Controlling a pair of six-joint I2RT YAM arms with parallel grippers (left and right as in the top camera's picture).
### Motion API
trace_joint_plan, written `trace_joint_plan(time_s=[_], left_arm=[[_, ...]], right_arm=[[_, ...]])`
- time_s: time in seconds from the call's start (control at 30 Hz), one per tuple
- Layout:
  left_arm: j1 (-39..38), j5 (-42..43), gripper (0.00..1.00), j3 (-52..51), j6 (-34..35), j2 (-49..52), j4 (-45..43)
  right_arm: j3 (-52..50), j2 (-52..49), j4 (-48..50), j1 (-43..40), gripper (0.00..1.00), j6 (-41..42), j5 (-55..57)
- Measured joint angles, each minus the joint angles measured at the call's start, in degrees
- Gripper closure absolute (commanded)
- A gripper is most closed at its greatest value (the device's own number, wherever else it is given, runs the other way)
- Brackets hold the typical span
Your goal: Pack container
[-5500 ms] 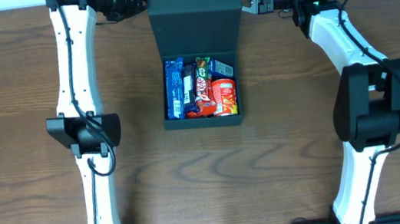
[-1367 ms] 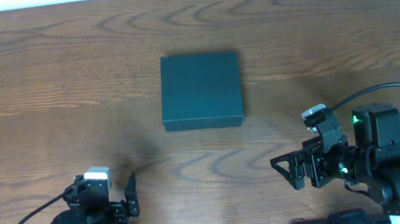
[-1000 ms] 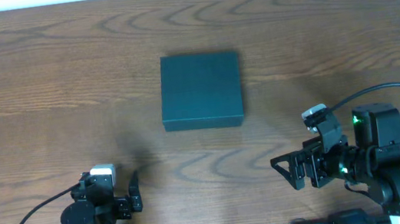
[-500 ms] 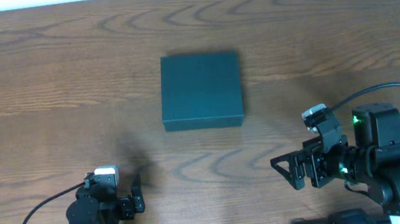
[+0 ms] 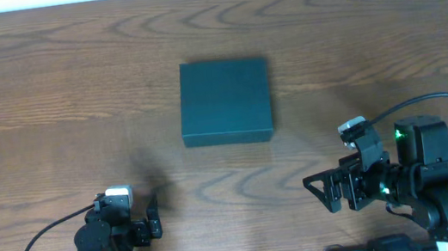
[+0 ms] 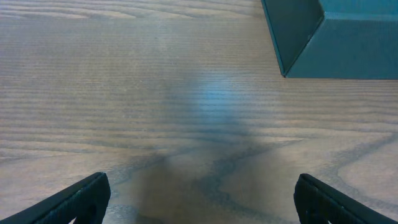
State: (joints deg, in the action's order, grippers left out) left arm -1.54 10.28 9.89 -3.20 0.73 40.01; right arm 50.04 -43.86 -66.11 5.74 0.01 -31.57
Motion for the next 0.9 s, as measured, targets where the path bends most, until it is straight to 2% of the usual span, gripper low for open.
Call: trace_joint_plan(time_s=[0.13,0.23,0.37,0.63,0.77,0.9], left_arm=[[0.00,0.00,0.05,0.00,-0.02,0.00,0.00],[0.00,0.00,0.05,0.00,-0.02,0.00,0.00],[0.00,0.00,0.05,0.00,-0.02,0.00,-0.02],[0.02,0.00,0.04,0.00,0.00,-0.07,-0.04],[0.02,0.00,0.05,0.00,0.00,-0.07,0.04],[0.02,-0.02,0.05,0.00,0.00,-0.09,0.00]], right_arm=[[0.00,0.55,0.00,0.98,0.01,-0.31,0.46],[0.00,2.14,0.85,1.70,0.01,-2.27,4.83],[-1.68,5.75,9.01,2.08,0.01,-5.40,11.96],[-21.20,22.03,26.51,2.12,0.01,-13.29,18.25],[-31.56,29.86,29.27,2.12,0.01,-13.81,18.53],[-35.80,35.17,29.51,2.23,0.01,-13.94,18.56]])
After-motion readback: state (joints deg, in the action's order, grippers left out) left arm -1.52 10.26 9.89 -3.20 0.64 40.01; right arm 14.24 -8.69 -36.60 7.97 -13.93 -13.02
